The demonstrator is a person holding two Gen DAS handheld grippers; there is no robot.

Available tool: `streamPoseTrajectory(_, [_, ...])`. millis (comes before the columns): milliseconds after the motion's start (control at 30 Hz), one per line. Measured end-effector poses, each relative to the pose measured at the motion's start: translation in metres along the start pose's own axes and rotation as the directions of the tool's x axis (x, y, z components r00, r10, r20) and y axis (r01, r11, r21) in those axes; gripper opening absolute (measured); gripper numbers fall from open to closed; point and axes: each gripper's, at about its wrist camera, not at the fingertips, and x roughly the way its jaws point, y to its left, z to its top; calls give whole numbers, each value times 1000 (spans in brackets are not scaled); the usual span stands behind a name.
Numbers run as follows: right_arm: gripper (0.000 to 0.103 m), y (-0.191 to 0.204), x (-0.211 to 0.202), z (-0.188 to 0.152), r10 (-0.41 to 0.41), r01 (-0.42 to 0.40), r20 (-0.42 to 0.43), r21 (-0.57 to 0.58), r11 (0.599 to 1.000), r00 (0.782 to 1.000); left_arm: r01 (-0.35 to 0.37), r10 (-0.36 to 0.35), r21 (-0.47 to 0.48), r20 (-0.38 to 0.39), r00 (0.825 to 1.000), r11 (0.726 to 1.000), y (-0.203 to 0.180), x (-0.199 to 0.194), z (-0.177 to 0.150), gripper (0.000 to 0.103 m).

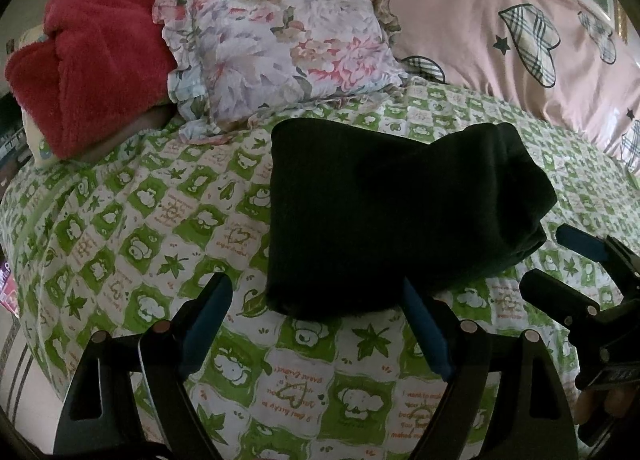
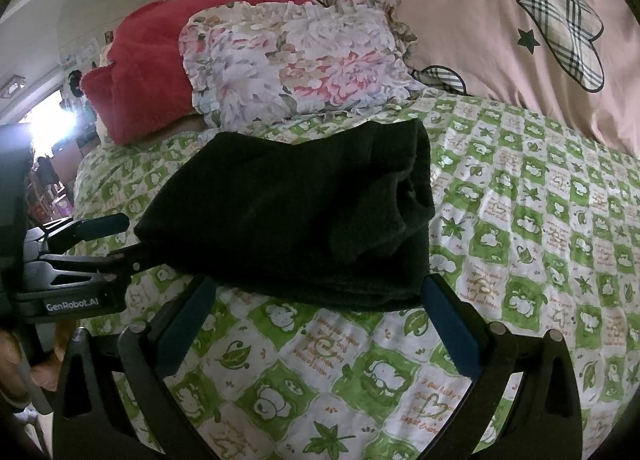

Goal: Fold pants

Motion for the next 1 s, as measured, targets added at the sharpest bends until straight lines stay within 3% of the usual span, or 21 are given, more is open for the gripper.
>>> streamPoseTrajectory(1000, [102,-2,-10,15,-8,8,47,3,1000,999,9,-8,-38,34,999,999,3,-8,18,86])
